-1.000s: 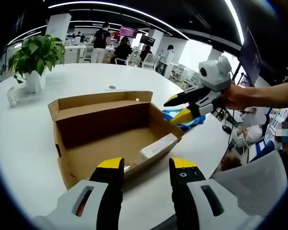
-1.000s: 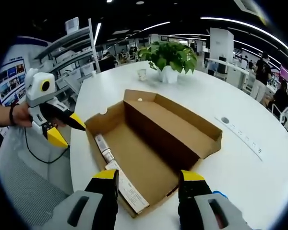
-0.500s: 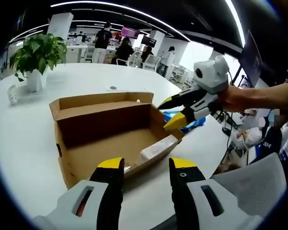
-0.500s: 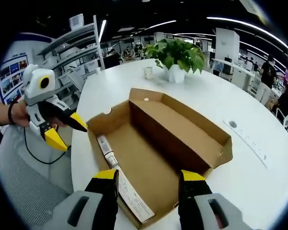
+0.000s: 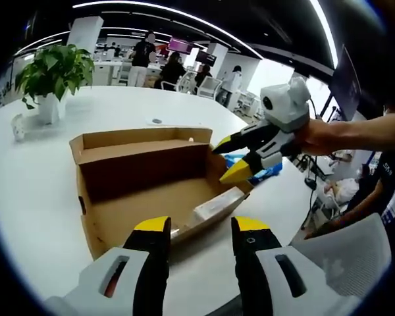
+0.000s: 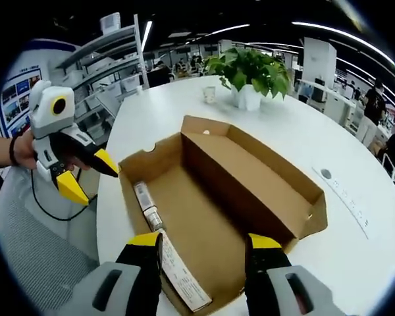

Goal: Operate the shoe box by opening the lid, removing the specified soft item, and placing it in the target area until the item is outside and the box remains undamaged.

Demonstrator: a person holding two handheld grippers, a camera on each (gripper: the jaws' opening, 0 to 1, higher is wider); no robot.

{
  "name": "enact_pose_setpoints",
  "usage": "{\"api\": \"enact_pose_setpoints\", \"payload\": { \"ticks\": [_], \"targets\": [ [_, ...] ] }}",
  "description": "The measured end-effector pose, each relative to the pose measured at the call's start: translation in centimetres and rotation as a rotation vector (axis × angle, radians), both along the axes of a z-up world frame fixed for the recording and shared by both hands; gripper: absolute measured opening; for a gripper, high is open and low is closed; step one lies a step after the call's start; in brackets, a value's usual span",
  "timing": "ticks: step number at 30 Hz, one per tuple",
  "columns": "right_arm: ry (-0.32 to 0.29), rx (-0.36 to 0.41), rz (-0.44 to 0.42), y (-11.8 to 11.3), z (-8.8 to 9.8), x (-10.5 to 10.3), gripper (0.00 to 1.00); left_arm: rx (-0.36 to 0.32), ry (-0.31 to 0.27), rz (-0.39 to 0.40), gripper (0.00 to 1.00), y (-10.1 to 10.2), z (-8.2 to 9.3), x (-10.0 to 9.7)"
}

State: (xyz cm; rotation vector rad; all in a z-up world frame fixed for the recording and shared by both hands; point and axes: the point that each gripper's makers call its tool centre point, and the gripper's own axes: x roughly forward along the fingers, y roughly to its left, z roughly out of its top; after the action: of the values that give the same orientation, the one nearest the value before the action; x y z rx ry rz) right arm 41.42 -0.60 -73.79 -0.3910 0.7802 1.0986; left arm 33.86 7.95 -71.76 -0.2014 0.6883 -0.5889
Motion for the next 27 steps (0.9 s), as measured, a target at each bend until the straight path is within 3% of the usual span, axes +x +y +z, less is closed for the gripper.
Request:
{"api": "enact_pose_setpoints", "payload": {
  "ticks": [27],
  "targets": [
    [0.025, -0.121, 0.160, 0.3, -2.7, 0.0, 0.54, -0.004, -0.001, 0.017, 0.37, 0.3, 0.2, 0.0]
  ]
}}
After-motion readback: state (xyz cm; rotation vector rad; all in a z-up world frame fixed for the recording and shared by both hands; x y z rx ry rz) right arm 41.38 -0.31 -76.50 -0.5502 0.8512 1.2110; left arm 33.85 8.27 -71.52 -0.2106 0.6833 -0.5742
